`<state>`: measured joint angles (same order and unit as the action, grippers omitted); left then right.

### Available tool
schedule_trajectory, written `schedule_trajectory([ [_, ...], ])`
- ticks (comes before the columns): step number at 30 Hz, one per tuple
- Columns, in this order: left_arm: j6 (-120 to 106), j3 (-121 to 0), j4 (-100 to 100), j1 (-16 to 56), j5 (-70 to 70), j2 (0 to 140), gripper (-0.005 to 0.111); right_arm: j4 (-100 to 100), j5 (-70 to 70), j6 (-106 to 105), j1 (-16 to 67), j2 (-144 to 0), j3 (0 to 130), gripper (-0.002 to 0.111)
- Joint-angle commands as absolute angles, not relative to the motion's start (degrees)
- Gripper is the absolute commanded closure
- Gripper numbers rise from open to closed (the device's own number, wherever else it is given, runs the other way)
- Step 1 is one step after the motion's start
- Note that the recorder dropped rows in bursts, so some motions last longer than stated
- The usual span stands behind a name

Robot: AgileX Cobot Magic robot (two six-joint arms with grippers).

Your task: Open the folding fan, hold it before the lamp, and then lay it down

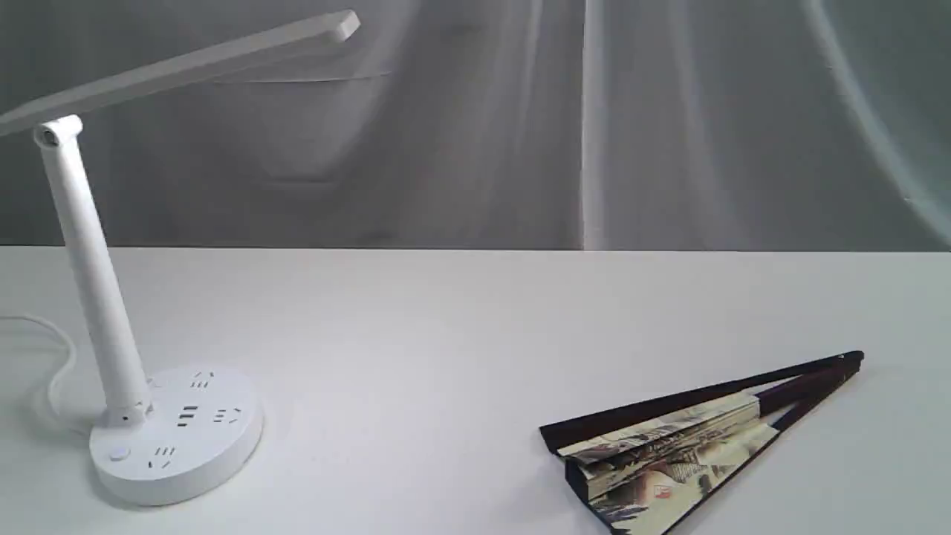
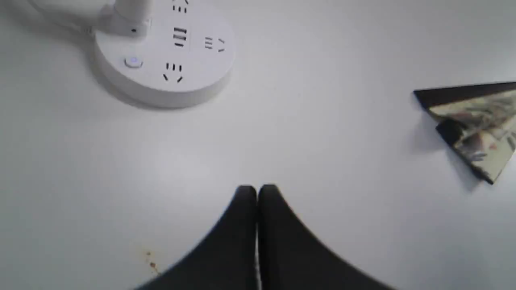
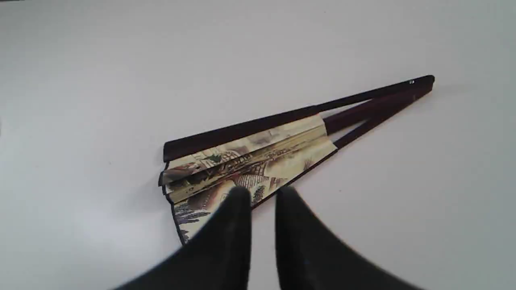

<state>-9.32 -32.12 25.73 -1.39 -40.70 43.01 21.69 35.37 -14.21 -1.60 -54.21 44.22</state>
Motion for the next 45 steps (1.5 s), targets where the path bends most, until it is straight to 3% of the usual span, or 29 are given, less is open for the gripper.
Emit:
schedule_trajectory([
  [1, -11.0, -35.3, 26.3, -1.1, -43.6, 46.9, 0.107, 22.4, 35.9, -16.0, -1.9, -57.3, 44.8, 0.083],
  [10, -13.1, -42.5, 26.1, 0.4, -48.1, 59.4, 0.107, 22.4, 39.8, -18.2, -1.9, -67.2, 47.2, 0.065],
  [19, -2.8, -43.9, 13.9, 14.7, -41.8, 66.8, 0.107, 21.5, 45.0, -19.3, -1.9, -79.5, 58.8, 0.065],
  [31, 5.2, -49.1, 13.1, 29.6, -35.7, 75.8, 0.107, 16.3, 53.6, -27.7, -1.9, -95.9, 75.1, 0.065],
  [45, 7.5, -56.2, 18.0, 36.4, -27.2, 88.2, 0.107, 16.7, 60.9, -34.6, -1.9, -112.5, 91.1, 0.065],
])
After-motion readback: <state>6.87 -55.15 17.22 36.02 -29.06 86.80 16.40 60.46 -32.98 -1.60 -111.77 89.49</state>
